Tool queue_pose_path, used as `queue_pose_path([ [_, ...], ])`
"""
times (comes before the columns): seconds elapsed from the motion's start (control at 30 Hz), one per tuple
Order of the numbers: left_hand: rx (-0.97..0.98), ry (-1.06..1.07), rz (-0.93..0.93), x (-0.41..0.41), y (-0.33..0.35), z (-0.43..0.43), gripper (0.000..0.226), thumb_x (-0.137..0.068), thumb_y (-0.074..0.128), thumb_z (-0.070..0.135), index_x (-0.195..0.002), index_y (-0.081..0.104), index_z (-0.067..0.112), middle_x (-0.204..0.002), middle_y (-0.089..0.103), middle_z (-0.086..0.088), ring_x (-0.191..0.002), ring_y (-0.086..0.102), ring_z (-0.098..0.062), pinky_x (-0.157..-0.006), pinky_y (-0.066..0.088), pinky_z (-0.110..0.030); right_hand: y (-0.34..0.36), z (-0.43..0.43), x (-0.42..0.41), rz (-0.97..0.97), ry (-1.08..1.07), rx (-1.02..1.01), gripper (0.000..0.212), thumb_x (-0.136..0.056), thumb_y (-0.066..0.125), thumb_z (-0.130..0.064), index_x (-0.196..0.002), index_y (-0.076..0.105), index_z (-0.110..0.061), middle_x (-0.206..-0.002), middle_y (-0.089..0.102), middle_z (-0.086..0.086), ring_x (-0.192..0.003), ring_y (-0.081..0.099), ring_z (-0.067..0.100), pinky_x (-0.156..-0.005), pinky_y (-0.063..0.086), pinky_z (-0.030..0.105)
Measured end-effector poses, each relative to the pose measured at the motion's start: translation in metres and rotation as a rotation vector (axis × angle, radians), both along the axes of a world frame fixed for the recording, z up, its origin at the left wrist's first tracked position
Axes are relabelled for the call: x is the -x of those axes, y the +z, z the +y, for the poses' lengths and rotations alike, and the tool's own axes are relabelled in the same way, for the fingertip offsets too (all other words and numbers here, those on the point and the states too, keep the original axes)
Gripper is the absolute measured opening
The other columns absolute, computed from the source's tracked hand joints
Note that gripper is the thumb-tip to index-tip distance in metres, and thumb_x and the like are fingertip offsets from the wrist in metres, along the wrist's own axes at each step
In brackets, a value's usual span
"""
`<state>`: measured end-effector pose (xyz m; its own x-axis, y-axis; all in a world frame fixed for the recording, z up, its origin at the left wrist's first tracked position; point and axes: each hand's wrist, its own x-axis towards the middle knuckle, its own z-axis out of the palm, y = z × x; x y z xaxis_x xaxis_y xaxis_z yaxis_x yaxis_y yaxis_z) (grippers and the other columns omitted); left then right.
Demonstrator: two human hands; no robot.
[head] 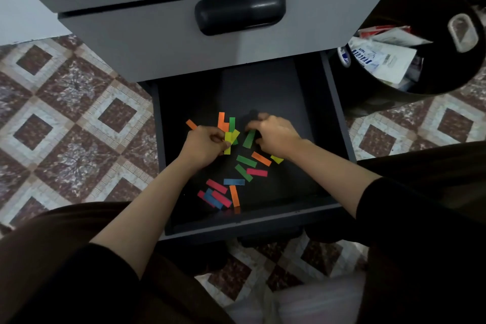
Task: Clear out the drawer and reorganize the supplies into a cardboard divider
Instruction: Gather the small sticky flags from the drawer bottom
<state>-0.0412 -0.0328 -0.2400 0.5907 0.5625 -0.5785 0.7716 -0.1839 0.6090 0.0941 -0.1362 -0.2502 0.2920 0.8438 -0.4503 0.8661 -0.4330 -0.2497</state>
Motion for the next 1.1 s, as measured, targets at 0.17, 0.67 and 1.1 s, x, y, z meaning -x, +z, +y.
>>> queue_pose_path([
  [0.17,0.021,0.017,-0.009,0.000,0.001,0.001,0.008,-0.088,0.062,0.013,-0.095,0.060,0.013,-0.079,0.059,0.003,-0.070,0.056,-0.004,-0.058,0.040,-0.013,-0.006,0.009,0.003,0.032,-0.024,0.027,0.022,-0.088,0.054,-0.006,-0.109,0.058,-0.009,-0.118,0.049,0.011,-0.103,0.055,0.026,-0.076,0.041,0.031],
  [0.67,0.039,0.240,-0.171,-0.003,0.004,0.000,0.030,-0.087,0.061,0.008,-0.109,0.045,0.019,-0.083,0.062,-0.003,-0.068,0.063,-0.009,-0.058,0.047,-0.017,-0.003,-0.005,-0.002,0.858,-0.863,-0.173,0.019,-0.083,0.063,0.003,-0.087,0.056,-0.013,-0.082,0.060,0.006,-0.061,0.052,0.010,-0.050,0.041,0.016],
  [1.1,-0.044,0.115,-0.077,-0.004,0.004,0.000,0.022,-0.086,0.062,0.013,-0.108,0.062,0.010,-0.093,0.061,0.000,-0.084,0.058,-0.006,-0.070,0.044,-0.015,0.003,0.016,-0.009,-0.023,-0.143,-0.037,0.026,-0.088,0.060,-0.015,-0.113,0.062,-0.018,-0.120,0.053,0.006,-0.108,0.053,0.023,-0.086,0.044,0.033],
])
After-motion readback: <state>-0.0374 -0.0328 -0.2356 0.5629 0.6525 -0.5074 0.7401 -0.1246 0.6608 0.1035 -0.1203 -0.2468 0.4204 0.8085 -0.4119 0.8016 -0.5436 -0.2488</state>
